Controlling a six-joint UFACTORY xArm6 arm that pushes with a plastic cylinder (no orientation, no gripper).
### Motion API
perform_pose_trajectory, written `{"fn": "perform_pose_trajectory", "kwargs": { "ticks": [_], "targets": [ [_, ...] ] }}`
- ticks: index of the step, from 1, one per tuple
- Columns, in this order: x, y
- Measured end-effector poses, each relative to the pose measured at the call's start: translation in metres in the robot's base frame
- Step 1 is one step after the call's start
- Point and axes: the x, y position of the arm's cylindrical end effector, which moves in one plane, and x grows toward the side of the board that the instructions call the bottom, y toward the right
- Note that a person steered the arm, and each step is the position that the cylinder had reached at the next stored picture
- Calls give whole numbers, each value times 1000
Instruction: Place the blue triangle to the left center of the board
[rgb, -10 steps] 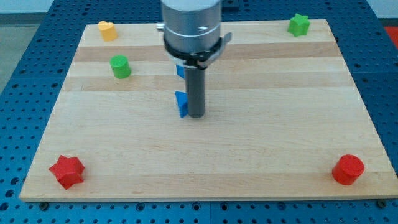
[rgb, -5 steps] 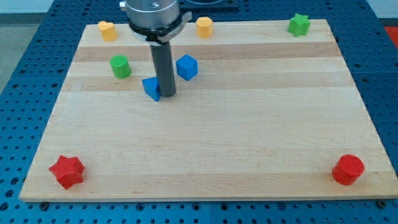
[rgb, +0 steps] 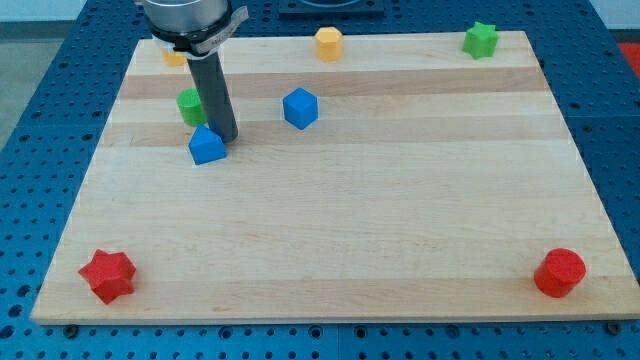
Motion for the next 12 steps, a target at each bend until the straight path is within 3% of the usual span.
{"fn": "perform_pose_trajectory", "kwargs": {
  "ticks": [2, 7, 12],
  "targets": [
    [13, 8],
    [65, -40],
    [58, -87]
  ]
}}
